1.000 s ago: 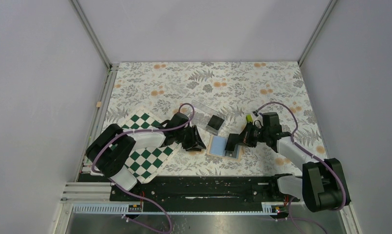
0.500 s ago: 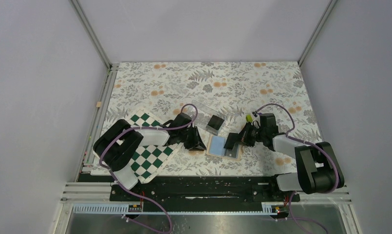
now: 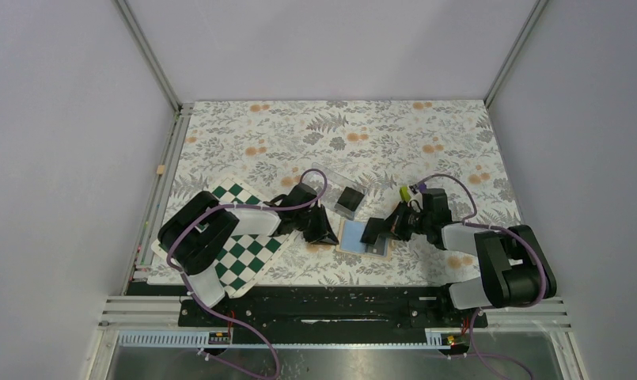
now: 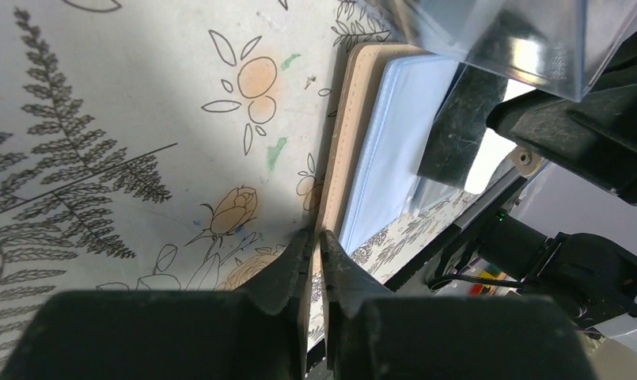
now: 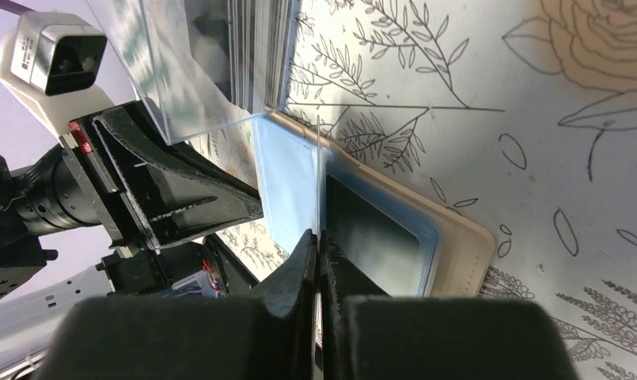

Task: Put the credit cards into the card holder
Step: Insert the credit card into the card holder.

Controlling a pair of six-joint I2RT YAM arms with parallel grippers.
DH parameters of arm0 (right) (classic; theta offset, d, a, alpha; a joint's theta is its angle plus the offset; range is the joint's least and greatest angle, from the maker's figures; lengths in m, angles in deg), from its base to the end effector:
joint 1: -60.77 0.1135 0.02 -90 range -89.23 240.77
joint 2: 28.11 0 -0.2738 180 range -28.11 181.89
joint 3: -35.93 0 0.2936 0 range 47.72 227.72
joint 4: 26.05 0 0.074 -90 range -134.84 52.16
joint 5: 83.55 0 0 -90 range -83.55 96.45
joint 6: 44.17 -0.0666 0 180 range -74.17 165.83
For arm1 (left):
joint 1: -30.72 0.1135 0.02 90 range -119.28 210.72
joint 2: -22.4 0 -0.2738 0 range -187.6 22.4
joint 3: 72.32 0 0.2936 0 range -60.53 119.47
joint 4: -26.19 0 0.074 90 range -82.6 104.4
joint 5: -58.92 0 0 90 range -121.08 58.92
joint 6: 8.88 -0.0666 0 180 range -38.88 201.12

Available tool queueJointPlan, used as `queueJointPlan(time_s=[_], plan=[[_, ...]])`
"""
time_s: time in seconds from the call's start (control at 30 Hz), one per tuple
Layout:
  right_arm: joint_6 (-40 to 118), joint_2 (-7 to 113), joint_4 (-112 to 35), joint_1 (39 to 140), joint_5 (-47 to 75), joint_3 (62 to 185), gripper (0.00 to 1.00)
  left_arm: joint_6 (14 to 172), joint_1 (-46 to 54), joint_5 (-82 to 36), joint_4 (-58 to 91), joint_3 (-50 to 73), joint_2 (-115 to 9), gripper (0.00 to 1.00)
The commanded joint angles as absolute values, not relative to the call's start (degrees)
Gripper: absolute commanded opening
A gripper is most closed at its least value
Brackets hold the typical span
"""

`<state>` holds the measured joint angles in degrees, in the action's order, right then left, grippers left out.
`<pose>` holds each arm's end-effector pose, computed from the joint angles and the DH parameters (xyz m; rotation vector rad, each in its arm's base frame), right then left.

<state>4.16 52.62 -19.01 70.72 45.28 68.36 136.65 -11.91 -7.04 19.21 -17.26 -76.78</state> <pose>0.2546 0.0871 0.0815 0.2847 2.3911 1.2235 0.2458 -0.2632 0.0745 -0.1047 2.7893 -1.1309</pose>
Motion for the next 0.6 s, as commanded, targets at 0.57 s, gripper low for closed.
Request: queueJointPlan(time_s=[0.57], plan=[[2.8, 53.5, -24.2, 73.9, 47.6, 68.0, 0.0, 135.8, -13.4, -8.0, 18.2, -15.4, -77.7, 0.06]])
